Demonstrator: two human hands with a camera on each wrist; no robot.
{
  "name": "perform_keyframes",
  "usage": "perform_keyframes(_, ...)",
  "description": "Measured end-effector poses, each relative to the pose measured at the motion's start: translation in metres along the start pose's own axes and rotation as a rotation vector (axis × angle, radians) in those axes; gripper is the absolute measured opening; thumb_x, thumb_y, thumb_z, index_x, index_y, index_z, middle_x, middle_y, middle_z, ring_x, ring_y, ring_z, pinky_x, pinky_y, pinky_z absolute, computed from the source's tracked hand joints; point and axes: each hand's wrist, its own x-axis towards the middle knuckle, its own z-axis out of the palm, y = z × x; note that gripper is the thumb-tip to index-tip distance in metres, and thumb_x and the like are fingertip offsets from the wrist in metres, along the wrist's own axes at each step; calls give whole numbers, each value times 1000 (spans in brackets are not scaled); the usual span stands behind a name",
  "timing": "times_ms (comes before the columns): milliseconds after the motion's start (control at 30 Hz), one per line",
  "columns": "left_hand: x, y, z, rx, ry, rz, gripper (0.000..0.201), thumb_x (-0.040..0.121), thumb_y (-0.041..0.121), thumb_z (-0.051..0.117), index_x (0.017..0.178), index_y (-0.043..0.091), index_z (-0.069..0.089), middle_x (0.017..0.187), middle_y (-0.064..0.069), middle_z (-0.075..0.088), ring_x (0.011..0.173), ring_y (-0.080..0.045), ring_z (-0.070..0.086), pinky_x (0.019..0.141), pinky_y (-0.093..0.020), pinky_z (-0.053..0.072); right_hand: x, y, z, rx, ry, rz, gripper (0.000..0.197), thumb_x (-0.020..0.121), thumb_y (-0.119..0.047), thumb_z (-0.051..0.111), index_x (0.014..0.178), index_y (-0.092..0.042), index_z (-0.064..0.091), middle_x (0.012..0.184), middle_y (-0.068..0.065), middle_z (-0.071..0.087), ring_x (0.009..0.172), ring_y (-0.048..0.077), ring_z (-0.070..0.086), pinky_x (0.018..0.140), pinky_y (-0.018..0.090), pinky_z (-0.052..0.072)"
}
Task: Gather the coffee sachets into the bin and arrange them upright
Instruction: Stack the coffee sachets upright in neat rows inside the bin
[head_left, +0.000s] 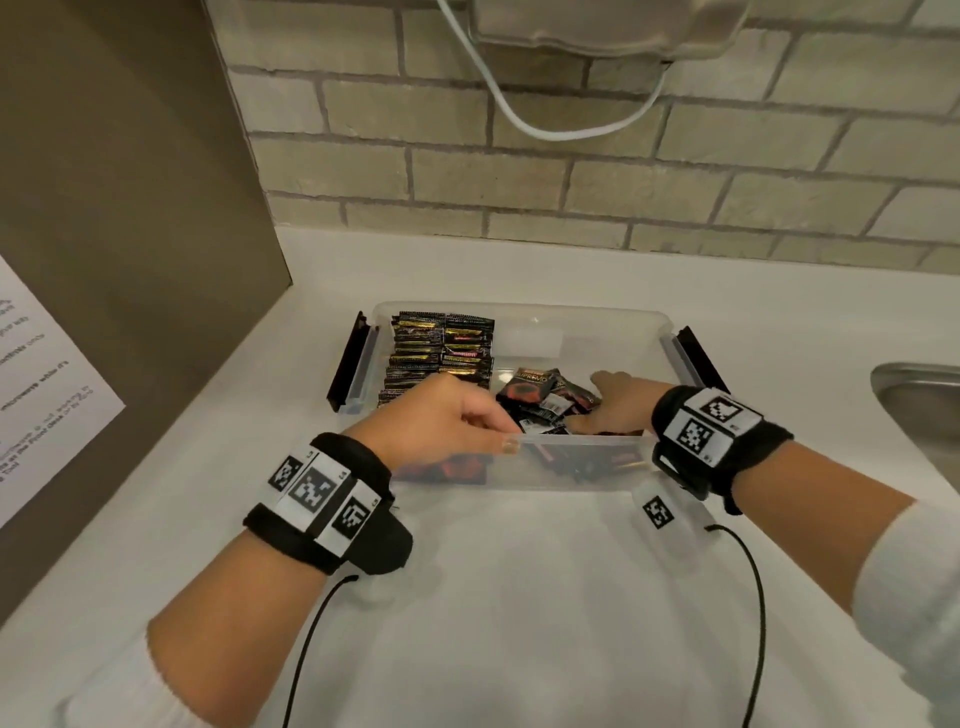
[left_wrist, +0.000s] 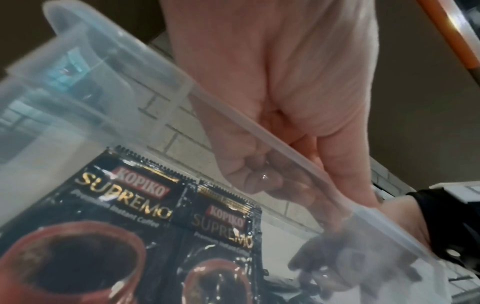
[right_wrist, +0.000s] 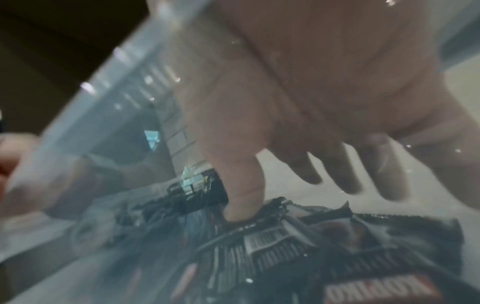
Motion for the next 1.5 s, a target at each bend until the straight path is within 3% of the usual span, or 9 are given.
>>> perform_keyframes(167,2,-2,0,-59,-11,-35,11,78,19,73,84,28,73,67,18,64,59,10,55,58,-7,42,14,-10,7,-118,-147,-258,96,80,-46,67,148,-38,0,158,5,-6,145,34,9,117,48,15)
perform_keyframes(267,4,-2,-2,-72,-20,-39,11,78,19,73,85,27,73,73,15,66,61,9,56,61,-9,44,14,-11,8,-126,-78,-293,74,81,-34,69,144,-26,30,148,11,26,133,32,35,110,39,31)
perform_keyframes(400,5,-5,-1,-89,-21,-46,11,77,20,73,87,24,74,76,14,67,64,8,58,64,-8,47,11,-5,7,-169,169,-286,38,83,-18,64,119,-10,55,121,13,57,107,29,54,78,24,38)
perform_keyframes(600,5,-5,-1,-92,-15,-63,12,77,20,73,89,21,75,77,12,68,65,9,57,64,-9,47,10,5,1,51,262,-224,30,82,-9,66,111,-3,64,109,13,62,96,25,55,75,20,34)
perform_keyframes(767,4,-9,0,-87,-1,-67,11,75,26,75,86,26,75,80,11,70,70,4,60,74,-19,50,-3,21,-14,451,629,-171,15,81,-5,66,94,-2,70,87,10,65,81,17,54,74,21,39)
perform_keyframes(1000,4,-8,-1,-90,-36,-40,12,78,23,71,90,25,73,79,15,68,67,9,58,66,-9,45,-18,33,-28,1004,860,-258,20,76,0,70,75,-20,67,79,6,66,80,22,61,83,41,53)
perform_keyframes(1233,15,14,-4,-312,183,-45,53,90,41,47,139,22,37,127,6,55,114,-5,54,101,-28,44,-33,-12,-30,1642,561,-364,20,82,6,61,91,-12,64,86,4,68,80,17,64,83,34,53)
perform_keyframes(1367,18,24,9,-570,114,-81,71,82,58,51,142,31,23,127,-1,56,110,-14,62,97,-36,50,-31,-53,-9,1850,326,-390,18,87,3,55,99,-8,64,92,7,69,80,16,66,76,33,55)
perform_keyframes(1500,16,20,10,-749,338,-188,47,90,45,51,131,23,40,117,-10,64,94,-19,69,77,-37,58,-22,-80,12,1828,294,-328,18,90,-4,56,107,-6,61,98,11,70,88,24,68,76,37,57)
